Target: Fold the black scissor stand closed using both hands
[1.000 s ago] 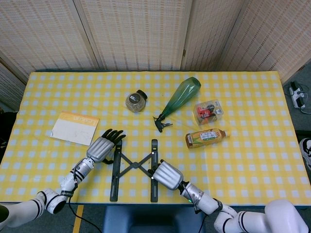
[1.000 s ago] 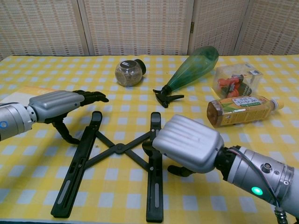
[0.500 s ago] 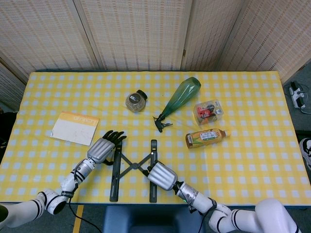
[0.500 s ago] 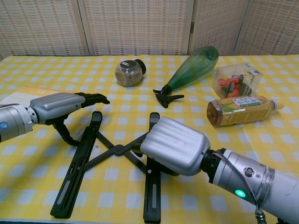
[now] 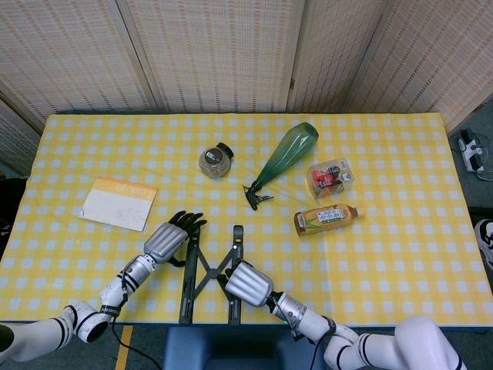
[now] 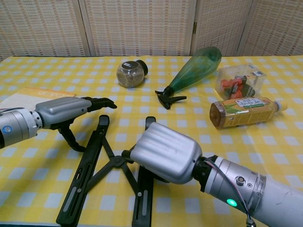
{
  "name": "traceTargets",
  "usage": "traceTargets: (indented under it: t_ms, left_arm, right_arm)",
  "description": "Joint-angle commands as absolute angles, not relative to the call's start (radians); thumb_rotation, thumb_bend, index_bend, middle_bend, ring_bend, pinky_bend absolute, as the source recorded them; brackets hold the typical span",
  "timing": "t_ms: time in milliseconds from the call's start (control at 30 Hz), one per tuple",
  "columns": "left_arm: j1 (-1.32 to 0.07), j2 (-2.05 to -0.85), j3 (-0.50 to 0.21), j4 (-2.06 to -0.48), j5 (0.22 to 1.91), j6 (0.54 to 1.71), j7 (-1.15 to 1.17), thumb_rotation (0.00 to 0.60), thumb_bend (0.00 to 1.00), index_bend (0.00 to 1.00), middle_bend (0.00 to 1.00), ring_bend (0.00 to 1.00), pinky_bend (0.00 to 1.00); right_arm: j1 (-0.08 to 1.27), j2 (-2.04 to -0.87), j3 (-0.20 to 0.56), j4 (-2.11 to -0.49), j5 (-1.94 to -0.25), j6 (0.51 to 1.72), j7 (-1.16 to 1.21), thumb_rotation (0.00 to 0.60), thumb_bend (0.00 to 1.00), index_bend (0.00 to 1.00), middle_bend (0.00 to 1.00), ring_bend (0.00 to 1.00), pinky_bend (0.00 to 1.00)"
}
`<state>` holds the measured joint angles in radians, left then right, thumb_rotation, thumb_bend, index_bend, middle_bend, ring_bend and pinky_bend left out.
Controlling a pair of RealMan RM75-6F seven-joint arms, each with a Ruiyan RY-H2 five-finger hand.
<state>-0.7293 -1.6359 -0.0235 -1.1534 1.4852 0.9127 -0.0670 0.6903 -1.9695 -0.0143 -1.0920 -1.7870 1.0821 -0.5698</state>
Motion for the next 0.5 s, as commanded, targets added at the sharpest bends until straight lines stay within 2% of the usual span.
traceTargets:
  t_ms: [33, 500]
  left_arm:
    - [-0.735, -1.638, -0.024, -1.168, 1.491, 0.913, -0.065, 0.6, 0.13, 0.0, 0.0, 0.0, 0.0]
    - [-0.742, -1.644, -0.022, -1.197, 1.49, 0.907, -0.034, 0.6, 0.13, 0.0, 0.0, 0.0, 0.0]
  right_arm:
    - [0.697, -1.984, -0.01, -1.093, -1.787, 1.08, -0.577, 0.6, 0.32, 0.42, 0.62, 0.73, 0.67]
    - [0.709, -2.011, -0.008, -1.1, -1.78, 1.077, -0.606, 0.6, 0.32, 0.42, 0.62, 0.73, 0.67]
